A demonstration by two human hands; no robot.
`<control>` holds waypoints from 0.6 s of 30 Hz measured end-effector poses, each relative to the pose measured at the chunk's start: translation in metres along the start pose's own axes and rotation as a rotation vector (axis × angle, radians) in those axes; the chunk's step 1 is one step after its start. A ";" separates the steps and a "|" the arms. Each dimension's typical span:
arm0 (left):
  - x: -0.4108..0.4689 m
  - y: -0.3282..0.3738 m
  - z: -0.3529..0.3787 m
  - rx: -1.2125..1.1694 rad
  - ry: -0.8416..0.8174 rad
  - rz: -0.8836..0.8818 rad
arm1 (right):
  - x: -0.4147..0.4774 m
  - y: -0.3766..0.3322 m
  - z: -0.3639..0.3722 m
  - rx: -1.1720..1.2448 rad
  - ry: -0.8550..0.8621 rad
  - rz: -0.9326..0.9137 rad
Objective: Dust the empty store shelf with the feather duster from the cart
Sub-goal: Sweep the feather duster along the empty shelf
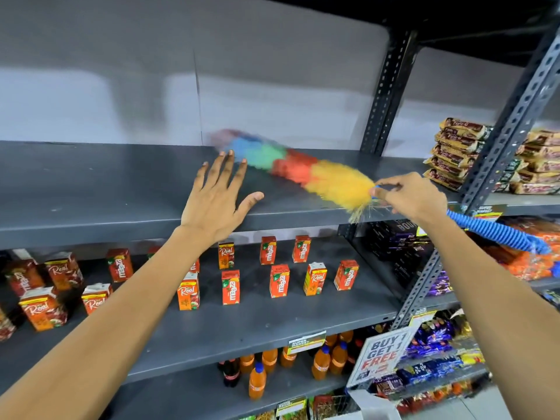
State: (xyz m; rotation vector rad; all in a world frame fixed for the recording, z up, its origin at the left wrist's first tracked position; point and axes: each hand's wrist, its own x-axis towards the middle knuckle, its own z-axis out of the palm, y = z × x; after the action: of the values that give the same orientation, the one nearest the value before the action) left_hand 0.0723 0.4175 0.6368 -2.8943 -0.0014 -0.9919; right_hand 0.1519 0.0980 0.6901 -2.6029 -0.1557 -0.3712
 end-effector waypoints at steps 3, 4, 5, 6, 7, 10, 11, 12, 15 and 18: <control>-0.001 0.000 0.000 -0.005 0.005 0.008 | -0.011 -0.011 0.000 -0.024 -0.011 -0.038; -0.001 -0.001 0.000 -0.008 0.011 0.008 | -0.013 -0.013 -0.001 0.075 -0.093 -0.046; -0.001 -0.001 0.000 -0.020 0.019 0.006 | -0.015 -0.015 -0.002 0.164 -0.180 -0.068; -0.001 -0.002 0.000 -0.041 0.029 0.001 | -0.017 -0.017 -0.001 0.215 -0.232 -0.086; -0.001 -0.002 0.000 -0.065 0.040 -0.004 | -0.017 -0.019 0.001 0.215 -0.235 -0.108; -0.002 -0.005 -0.004 -0.110 0.079 -0.037 | -0.014 -0.038 0.013 0.164 -0.165 -0.157; -0.003 -0.009 -0.006 -0.110 0.094 -0.054 | -0.016 -0.050 0.019 0.126 -0.146 -0.202; -0.004 -0.013 -0.007 -0.109 0.103 -0.070 | -0.018 -0.063 0.023 0.102 -0.149 -0.238; -0.009 -0.028 -0.016 -0.099 0.112 -0.092 | -0.021 -0.096 0.037 0.164 -0.270 -0.329; -0.018 -0.045 -0.025 -0.070 0.141 -0.124 | -0.016 -0.122 0.054 0.129 -0.262 -0.379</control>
State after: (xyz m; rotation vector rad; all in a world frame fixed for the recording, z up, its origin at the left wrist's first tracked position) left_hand 0.0422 0.4611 0.6489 -2.9101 -0.1410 -1.2389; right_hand 0.1277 0.2300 0.6967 -2.4770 -0.7444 -0.1396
